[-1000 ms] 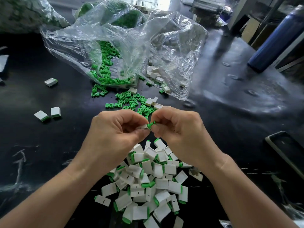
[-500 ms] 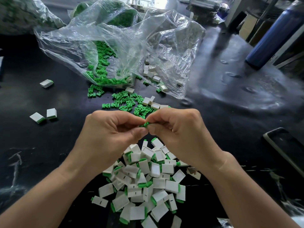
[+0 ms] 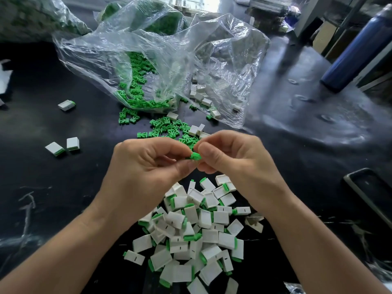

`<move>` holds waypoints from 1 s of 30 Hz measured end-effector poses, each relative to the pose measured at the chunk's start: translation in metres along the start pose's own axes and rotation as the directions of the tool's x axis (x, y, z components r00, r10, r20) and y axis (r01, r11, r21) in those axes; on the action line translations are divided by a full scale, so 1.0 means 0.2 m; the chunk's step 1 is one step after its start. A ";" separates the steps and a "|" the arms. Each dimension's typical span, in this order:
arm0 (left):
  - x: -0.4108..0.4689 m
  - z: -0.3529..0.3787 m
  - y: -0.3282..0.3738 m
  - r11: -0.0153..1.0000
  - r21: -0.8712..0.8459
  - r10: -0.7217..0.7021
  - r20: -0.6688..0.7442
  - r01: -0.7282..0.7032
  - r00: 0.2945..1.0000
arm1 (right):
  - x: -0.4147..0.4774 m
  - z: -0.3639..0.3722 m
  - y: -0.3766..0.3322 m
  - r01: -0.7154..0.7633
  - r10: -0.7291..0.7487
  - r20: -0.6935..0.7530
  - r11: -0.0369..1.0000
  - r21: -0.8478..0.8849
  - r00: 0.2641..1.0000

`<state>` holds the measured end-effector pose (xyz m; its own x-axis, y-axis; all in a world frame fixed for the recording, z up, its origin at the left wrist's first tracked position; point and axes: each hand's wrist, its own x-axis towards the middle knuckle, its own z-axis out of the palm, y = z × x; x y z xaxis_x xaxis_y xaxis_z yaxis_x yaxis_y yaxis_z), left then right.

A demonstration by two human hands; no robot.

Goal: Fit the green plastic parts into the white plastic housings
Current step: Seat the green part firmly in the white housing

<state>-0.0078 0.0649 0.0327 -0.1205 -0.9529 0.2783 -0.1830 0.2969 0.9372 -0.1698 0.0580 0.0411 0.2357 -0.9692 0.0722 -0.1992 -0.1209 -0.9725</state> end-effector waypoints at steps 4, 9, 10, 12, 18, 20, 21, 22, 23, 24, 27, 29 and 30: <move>0.00 0.00 0.00 0.994 0.069 0.079 0.051 -0.083 0.996 | 0.01 0.01 0.00 -0.265 0.228 0.254 0.957 0.120 0.940; 0.01 -0.01 0.00 0.972 0.151 0.167 0.095 -0.181 0.981 | 0.00 0.04 0.00 -0.363 0.258 0.407 0.909 0.206 0.876; 0.01 0.00 0.00 0.969 0.150 0.183 0.100 -0.197 0.978 | -0.01 0.04 0.00 -0.364 0.255 0.420 0.909 0.201 0.871; 0.01 0.00 0.00 0.968 0.123 0.207 0.102 -0.218 0.973 | -0.01 0.04 0.01 -0.372 0.261 0.434 0.908 0.194 0.863; 0.00 0.00 -0.01 0.985 -0.109 0.148 0.122 -0.135 0.981 | -0.02 0.04 -0.02 -0.437 0.262 0.454 0.834 0.336 0.851; 0.01 0.00 -0.01 0.985 -0.096 0.154 0.131 -0.142 0.979 | -0.02 0.05 -0.03 -0.472 0.299 0.448 0.812 0.343 0.842; 0.01 0.00 -0.01 0.986 -0.082 0.156 0.134 -0.146 0.979 | -0.02 0.05 -0.03 -0.486 0.311 0.449 0.800 0.353 0.838; 0.01 0.00 -0.01 0.986 -0.080 0.155 0.137 -0.145 0.978 | -0.02 0.05 -0.03 -0.496 0.317 0.451 0.788 0.365 0.834; 0.01 -0.01 -0.01 0.986 -0.084 0.155 0.139 -0.144 0.978 | -0.02 0.06 -0.03 -0.500 0.318 0.449 0.780 0.377 0.835; 0.01 -0.01 -0.01 0.986 -0.083 0.157 0.142 -0.147 0.977 | -0.02 0.06 -0.04 -0.499 0.316 0.446 0.775 0.388 0.838; 0.01 -0.01 -0.01 0.984 -0.069 0.170 0.142 -0.162 0.975 | -0.02 0.07 -0.03 -0.496 0.318 0.431 0.768 0.406 0.845; 0.01 -0.01 -0.02 0.985 -0.059 0.171 0.131 -0.164 0.977 | -0.02 0.08 -0.03 -0.495 0.318 0.426 0.765 0.413 0.847; 0.01 -0.01 -0.02 0.985 -0.047 0.173 0.129 -0.168 0.977 | -0.02 0.08 -0.03 -0.490 0.315 0.421 0.764 0.419 0.850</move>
<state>-0.0054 0.0616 0.0300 -0.2748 -0.8712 0.4068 -0.1136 0.4496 0.8860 -0.1545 0.0662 0.0432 0.5383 -0.7719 -0.3383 0.1304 0.4729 -0.8714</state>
